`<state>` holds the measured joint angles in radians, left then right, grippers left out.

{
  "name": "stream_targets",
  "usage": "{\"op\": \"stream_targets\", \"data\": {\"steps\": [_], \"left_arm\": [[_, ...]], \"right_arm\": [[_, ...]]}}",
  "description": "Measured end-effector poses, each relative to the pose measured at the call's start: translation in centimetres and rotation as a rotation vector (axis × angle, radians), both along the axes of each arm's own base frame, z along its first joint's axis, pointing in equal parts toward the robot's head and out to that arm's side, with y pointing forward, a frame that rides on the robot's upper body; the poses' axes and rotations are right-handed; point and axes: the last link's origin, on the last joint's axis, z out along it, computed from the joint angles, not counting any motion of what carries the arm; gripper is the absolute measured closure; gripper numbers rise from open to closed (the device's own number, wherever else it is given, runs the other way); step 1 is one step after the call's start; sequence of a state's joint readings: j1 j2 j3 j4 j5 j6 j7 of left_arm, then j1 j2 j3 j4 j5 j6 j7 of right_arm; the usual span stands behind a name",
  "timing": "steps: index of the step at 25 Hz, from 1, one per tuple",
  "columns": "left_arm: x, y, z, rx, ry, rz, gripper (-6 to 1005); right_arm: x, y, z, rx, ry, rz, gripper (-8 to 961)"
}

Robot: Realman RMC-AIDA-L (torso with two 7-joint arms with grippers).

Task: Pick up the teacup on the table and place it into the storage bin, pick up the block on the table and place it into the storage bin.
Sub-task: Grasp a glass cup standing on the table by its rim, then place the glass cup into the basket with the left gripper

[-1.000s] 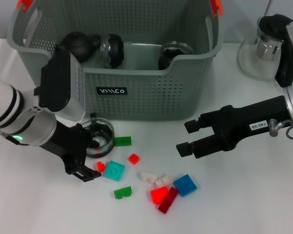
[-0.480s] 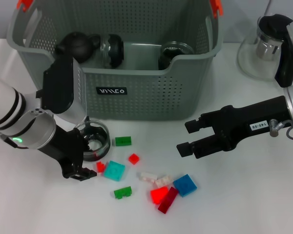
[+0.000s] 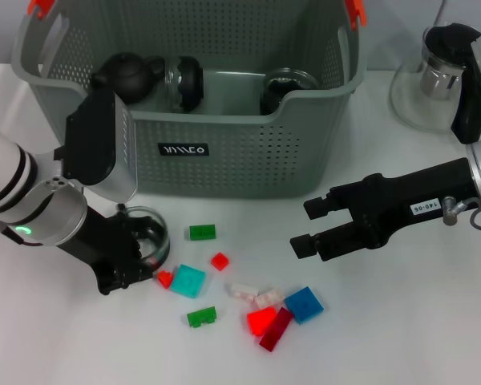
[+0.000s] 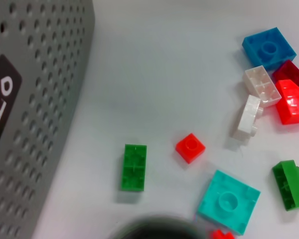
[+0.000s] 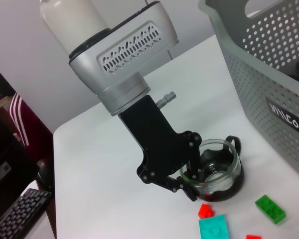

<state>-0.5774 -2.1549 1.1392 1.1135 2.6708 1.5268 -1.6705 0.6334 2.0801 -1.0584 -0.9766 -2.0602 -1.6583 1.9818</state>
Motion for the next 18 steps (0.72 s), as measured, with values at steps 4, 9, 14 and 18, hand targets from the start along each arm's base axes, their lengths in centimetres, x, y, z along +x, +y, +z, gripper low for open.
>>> {"op": "stream_targets", "data": {"steps": [4, 9, 14, 18], "left_arm": [[0.0, -0.1, 0.1, -0.007, 0.001, 0.003, 952], [0.6, -0.5, 1.4, -0.042, -0.011, 0.032, 957], [2.9, -0.8, 4.2, -0.064, -0.086, 0.066, 957], [6.2, -1.0, 6.3, -0.085, -0.221, 0.064, 957]], "right_arm": [[0.0, 0.0, 0.0, 0.000, -0.001, -0.001, 86], [0.1, 0.0, 0.1, 0.000, -0.002, 0.000, 86], [0.1, 0.0, 0.2, -0.004, -0.004, 0.000, 86], [0.2, 0.0, 0.3, -0.006, -0.005, 0.001, 86]]}}
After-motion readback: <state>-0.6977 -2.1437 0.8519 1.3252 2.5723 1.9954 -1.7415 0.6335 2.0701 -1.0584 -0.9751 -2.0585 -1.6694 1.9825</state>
